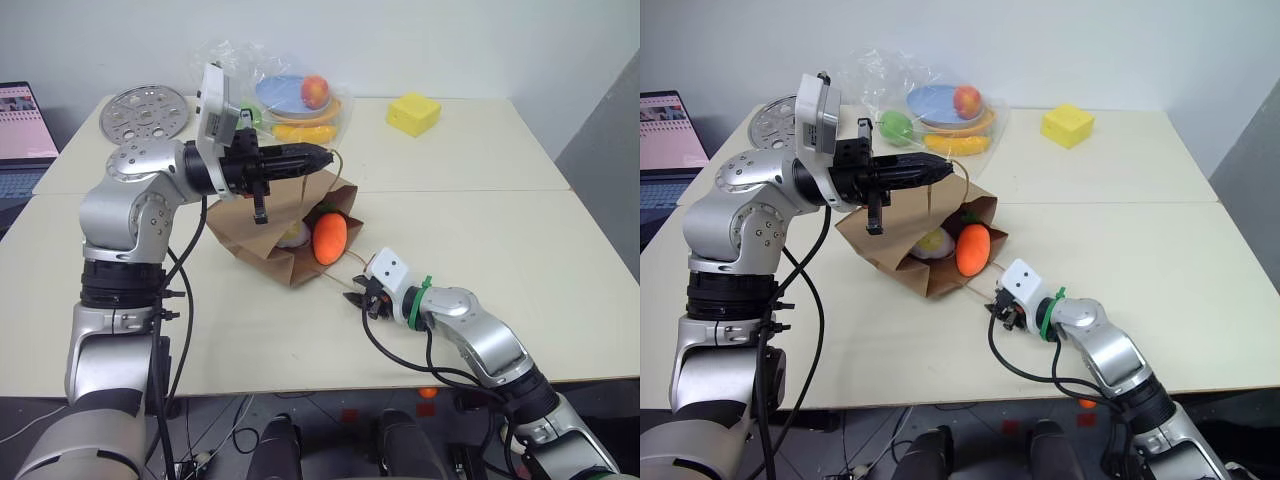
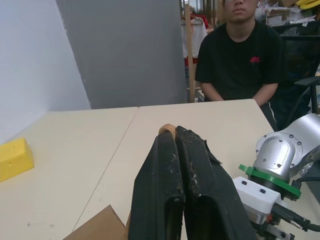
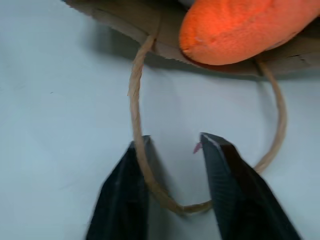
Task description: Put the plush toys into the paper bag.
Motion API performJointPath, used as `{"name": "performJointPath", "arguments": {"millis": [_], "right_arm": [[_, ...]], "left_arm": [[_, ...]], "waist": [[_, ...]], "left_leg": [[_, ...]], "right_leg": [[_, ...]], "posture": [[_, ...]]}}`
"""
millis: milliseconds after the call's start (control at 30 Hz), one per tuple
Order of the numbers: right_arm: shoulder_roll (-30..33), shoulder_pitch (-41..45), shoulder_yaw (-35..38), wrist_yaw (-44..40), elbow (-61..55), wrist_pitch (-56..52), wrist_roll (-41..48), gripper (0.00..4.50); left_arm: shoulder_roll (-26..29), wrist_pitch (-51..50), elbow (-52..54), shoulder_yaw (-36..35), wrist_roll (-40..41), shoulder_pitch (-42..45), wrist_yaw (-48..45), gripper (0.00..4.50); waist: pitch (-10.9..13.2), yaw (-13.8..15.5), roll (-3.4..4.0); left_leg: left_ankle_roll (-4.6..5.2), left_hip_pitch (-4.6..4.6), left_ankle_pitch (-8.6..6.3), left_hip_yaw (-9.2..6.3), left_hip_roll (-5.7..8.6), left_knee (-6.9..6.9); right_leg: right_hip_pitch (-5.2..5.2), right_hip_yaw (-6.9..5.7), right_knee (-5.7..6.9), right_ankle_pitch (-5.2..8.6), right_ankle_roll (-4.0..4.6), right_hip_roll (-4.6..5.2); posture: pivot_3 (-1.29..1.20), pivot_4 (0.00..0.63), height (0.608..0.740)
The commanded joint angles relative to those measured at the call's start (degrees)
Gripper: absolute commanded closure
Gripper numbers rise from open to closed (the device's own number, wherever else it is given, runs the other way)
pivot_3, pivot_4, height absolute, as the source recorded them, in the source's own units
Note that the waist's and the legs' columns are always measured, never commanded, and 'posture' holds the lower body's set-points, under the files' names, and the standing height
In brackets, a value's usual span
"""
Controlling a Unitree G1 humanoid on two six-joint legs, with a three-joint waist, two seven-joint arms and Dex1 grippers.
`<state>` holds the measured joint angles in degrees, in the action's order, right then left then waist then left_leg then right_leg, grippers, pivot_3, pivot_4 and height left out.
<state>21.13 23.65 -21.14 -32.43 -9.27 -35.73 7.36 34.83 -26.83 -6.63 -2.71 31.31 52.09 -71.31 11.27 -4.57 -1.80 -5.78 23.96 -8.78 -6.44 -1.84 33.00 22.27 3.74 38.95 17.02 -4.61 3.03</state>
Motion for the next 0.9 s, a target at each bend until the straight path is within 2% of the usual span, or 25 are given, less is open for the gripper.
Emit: {"name": "performJointPath", "arguments": {"millis": [33, 67, 333, 467, 700, 900], "right_arm": [[-0.6, 1.7, 4.2, 1.2, -2.3, 1.0, 0.3, 4.3], [-0.3, 1.9, 5.5, 1.1, -3.4, 0.8, 0.7, 4.44], [2.5, 4.1, 12.1, -1.5, -12.8, -3.3, 5.4, 4.44], [9.2, 13.3, 17.5, -9.4, -17.4, -5.6, 12.6, 4.44], [11.5, 21.4, 19.6, -11.4, -17.2, -8.5, 18.2, 4.44], [13.2, 21.9, 18.8, -12.2, -17.3, -9.3, 19.8, 4.44]], "left_arm": [[0.9, 0.6, 2.2, -1.2, 0.4, 0.3, 0.7, 4.5], [1.0, 0.6, 2.1, -1.4, 0.3, 0.3, 1.0, 4.5], [0.6, 0.1, 1.0, -3.7, 1.2, 0.9, 4.5, 4.5], [-1.6, -1.8, -1.9, -8.9, 3.9, 3.9, 11.8, 4.5], [-0.4, -0.5, -2.4, -9.9, 3.1, 3.5, 12.9, 4.5], [-0.1, -0.6, -1.4, -9.2, 2.9, 1.9, 12.5, 4.5]], "waist": [[0.0, 0.0, 0.0], [0.0, 0.0, 0.0], [0.0, 0.2, 0.0], [0.3, 0.4, 0.02], [0.2, 0.4, -0.01], [0.2, 0.6, -0.01]], "left_leg": [[0.0, 0.0, 0.0, 0.0, 0.0, 0.0], [0.0, 0.0, 0.0, 0.0, 0.0, 0.0], [0.0, -0.01, 0.0, -0.01, 0.0, -0.02], [0.0, 0.06, 0.0, 0.01, 0.0, 0.08], [0.0, -0.01, 0.0, -0.05, 0.0, -0.04], [0.0, 0.06, 0.0, -0.03, 0.0, -0.03]], "right_leg": [[0.0, 0.0, 0.0, 0.0, 0.0, 0.0], [0.0, -0.01, 0.0, 0.0, 0.0, 0.0], [0.0, -0.01, 0.01, 0.0, 0.0, 0.0], [0.02, 0.01, 0.0, -0.01, 0.0, 0.01], [-0.03, -0.06, 0.0, -0.04, 0.02, 0.01], [0.02, -0.05, -0.03, -0.05, 0.02, 0.02]], "posture": [[0.0, 0.15, 0.74], [0.0, 0.15, 0.74], [0.0, 0.15, 0.74], [0.0, 0.15, 0.74], [0.0, 0.15, 0.74], [0.0, 0.15, 0.74]]}}
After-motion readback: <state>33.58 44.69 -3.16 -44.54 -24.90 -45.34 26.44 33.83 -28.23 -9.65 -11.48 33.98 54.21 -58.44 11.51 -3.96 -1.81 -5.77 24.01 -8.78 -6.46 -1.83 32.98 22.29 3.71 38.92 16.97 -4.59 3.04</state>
